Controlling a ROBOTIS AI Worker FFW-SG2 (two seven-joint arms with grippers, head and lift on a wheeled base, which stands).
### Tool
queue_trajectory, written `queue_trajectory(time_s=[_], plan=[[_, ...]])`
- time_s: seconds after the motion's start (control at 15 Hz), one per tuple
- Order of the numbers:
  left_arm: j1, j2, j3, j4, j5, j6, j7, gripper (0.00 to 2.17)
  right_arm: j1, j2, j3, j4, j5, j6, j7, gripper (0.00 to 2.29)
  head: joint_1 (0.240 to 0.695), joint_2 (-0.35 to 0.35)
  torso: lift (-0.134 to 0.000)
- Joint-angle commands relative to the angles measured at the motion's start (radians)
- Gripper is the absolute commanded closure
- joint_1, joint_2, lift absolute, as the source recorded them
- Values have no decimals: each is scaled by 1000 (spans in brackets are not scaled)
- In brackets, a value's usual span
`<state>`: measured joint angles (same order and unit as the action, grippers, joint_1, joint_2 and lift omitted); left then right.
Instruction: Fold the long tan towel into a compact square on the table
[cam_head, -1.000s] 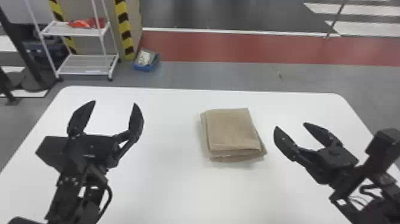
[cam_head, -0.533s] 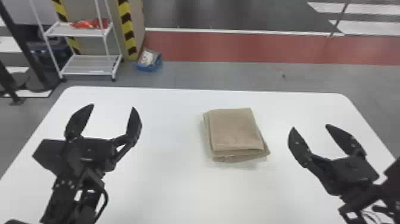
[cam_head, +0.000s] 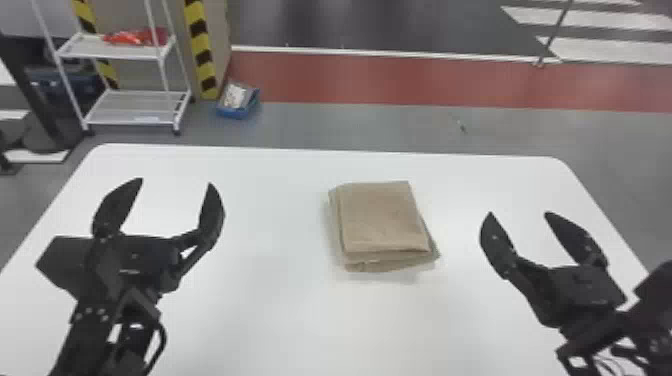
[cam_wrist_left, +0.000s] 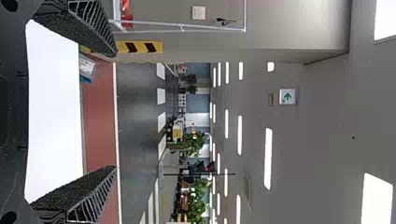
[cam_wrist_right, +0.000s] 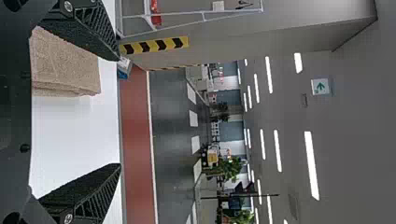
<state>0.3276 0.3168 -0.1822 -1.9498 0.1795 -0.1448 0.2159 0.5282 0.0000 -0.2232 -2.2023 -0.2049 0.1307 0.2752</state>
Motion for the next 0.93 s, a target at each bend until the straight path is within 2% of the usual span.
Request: queue_trajectory(time_s=[0.0, 0.87], plan=[[7, 1, 3, -8, 0, 0, 0, 26, 6, 1, 2, -10, -1, 1, -1, 80, 695, -79, -124], [4, -1, -3, -21, -2, 12, 0, 39, 7, 1, -10, -27, 5, 59, -30, 80, 695, -90, -124]])
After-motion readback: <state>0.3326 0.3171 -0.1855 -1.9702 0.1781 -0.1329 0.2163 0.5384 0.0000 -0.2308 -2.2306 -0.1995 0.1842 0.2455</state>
